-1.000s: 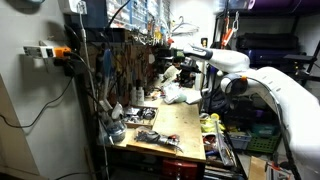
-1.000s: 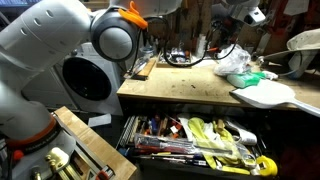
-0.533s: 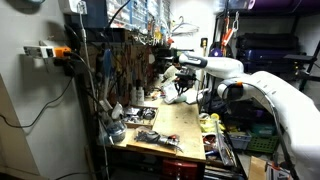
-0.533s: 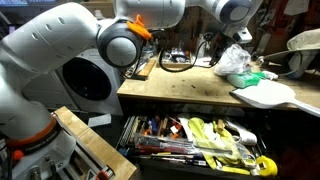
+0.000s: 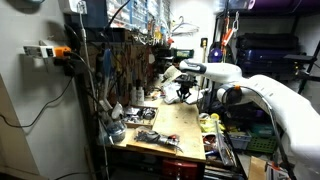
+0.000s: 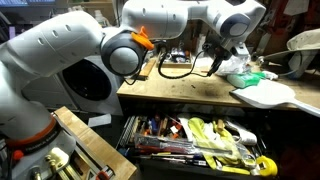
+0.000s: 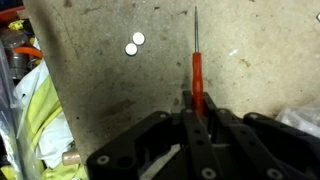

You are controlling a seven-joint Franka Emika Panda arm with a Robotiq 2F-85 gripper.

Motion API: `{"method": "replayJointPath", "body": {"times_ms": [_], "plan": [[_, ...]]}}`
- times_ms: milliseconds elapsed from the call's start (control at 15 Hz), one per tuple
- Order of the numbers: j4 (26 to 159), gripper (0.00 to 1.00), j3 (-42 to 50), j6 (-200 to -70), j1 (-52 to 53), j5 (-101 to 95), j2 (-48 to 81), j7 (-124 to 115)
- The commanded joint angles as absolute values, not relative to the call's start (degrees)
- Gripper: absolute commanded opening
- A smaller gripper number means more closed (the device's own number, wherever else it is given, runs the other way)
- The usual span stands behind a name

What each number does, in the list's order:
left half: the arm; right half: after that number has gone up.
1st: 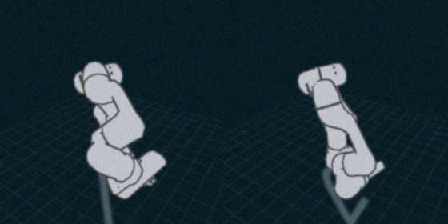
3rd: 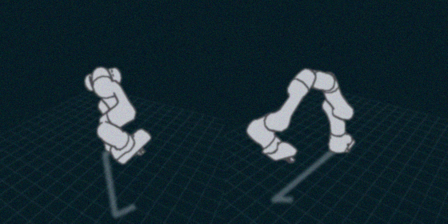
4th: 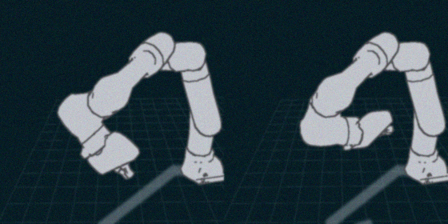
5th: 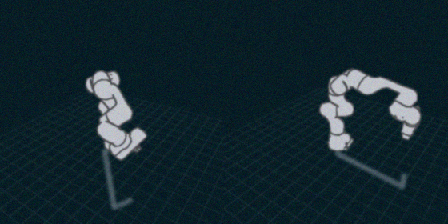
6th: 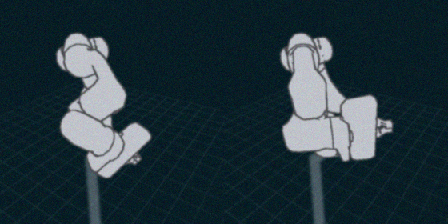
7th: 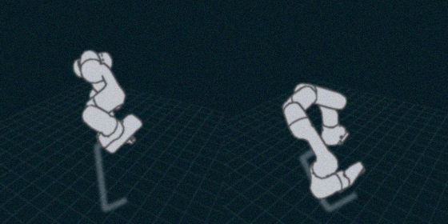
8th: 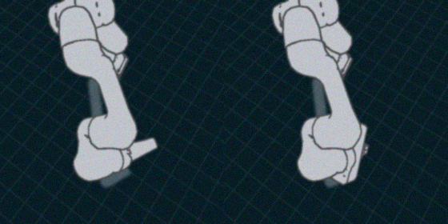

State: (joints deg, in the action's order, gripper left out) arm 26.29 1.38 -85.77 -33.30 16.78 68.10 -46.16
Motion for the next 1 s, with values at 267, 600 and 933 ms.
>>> {"method": "replayJointPath", "body": {"times_ms": [267,600,933], "plan": [[24.82,0.03,1.28,-85.42,-33.20,16.68,70.82,-53.35],[24.44,0.03,2.01,-86.66,-32.72,15.82,71.94,-56.71],[24.50,0.28,3.14,-88.23,-31.84,14.34,72.47,-59.63]]}}
